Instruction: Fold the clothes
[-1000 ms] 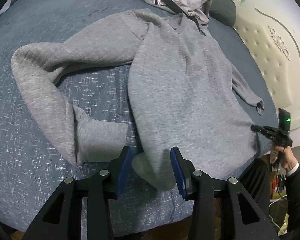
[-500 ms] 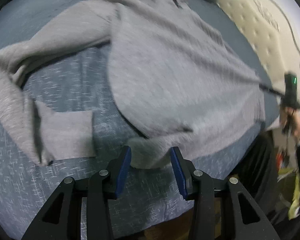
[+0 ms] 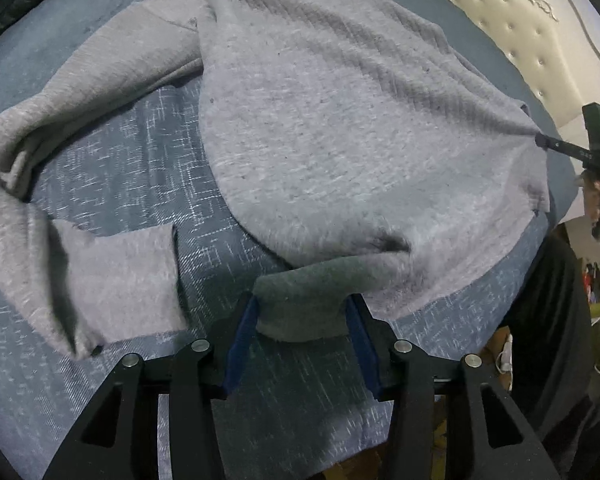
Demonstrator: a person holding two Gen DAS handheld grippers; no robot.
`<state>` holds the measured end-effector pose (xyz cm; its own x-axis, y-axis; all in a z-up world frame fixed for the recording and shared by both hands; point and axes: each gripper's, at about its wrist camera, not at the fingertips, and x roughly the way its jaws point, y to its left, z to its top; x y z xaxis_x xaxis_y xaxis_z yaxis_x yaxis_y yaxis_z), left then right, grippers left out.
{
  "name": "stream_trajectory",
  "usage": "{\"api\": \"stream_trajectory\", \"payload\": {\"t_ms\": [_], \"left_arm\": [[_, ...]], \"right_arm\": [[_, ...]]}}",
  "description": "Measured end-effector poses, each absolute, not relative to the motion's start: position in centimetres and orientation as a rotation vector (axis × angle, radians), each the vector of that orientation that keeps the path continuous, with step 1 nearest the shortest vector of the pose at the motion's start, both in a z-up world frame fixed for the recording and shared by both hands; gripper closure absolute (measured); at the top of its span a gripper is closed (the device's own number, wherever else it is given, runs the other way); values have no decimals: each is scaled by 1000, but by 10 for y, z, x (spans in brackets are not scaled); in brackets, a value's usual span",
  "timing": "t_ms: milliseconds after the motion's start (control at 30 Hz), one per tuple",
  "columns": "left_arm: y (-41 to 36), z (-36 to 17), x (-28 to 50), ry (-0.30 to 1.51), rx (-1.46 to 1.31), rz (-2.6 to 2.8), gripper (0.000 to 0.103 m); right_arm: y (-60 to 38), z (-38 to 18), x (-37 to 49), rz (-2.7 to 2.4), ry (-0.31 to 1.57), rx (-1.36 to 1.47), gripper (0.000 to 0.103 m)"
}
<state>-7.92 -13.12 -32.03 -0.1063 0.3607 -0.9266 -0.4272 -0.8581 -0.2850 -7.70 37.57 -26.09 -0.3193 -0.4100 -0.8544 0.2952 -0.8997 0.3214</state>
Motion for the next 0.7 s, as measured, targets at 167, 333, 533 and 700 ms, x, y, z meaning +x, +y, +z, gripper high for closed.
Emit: {"api": "stream_trajectory", "payload": {"t_ms": [167,333,533,700], "left_arm": [[-129,-316,-76,49,-1635,1976,92],[-136,-287,-61,9,-1589,1977,94],[-149,-240,-29,-18,-1531,1967,97],[-159,-237,-6,16,-1567,1947,97]], "right_arm": [[375,-258,-77,-2242,-142,1496,101],[370,-254,-78,-2241,-132,1500,101],[361,-249,-81,-2233,-90,1505,101],[358,-256,-79,-2242,-61,1541,99]]}}
